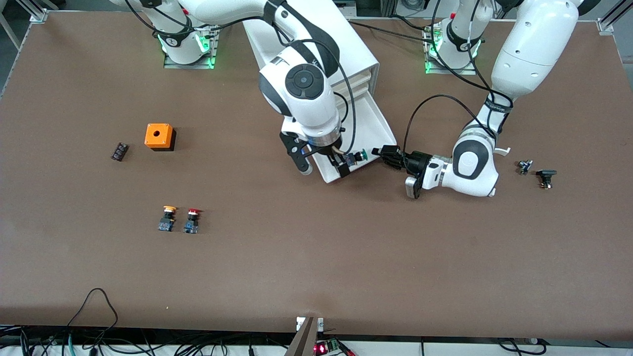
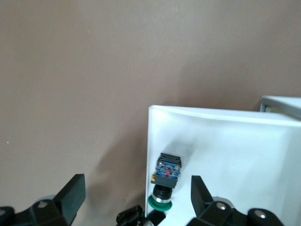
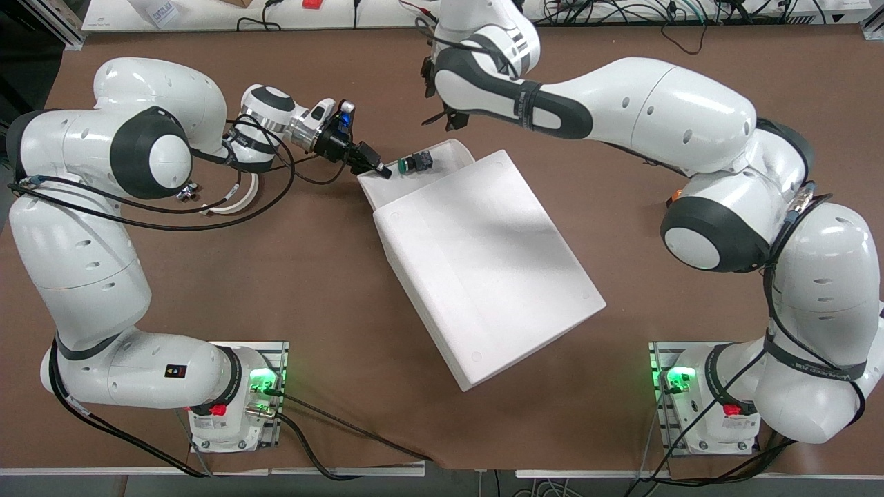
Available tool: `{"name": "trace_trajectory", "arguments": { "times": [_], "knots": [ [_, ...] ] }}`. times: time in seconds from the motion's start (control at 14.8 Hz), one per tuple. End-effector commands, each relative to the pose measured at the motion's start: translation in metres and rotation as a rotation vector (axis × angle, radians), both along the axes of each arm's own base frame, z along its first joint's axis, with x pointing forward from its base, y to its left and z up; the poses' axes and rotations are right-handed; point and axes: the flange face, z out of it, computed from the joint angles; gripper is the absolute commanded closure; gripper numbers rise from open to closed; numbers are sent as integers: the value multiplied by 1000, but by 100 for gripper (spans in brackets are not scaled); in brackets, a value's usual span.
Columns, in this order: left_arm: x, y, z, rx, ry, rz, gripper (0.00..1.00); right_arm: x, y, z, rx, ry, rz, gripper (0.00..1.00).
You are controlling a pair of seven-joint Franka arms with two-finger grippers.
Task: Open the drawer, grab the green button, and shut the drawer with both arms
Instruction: 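Pull the drawer open with the left gripper while the right gripper reaches in, then grasp the green button in the drawer with the right gripper while the left withdraws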
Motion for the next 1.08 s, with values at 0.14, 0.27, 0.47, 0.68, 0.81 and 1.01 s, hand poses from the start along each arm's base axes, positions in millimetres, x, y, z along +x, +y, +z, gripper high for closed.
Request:
{"name": "trace_trajectory", "arguments": {
  "times": [0.14,0.27,0.47,0.68,0.81,1.01],
  "knots": [
    [50,49,45,109,-82,-53,0,-13,36,-48,53,-10,-56,0],
    [73,68,84,188,-51,-89,0,-21,46,-65,58,-7,-68,1],
    [102,77,143,325,-25,-141,0,-20,48,-78,70,-15,-82,1],
    [118,85,191,462,-28,-139,0,-18,52,-89,99,-38,-93,0],
    [121,94,223,581,-55,-121,0,-18,54,-98,110,-48,-96,1],
    [125,108,269,781,-140,-123,0,-17,55,-114,128,-59,-111,1]
  ]
}}
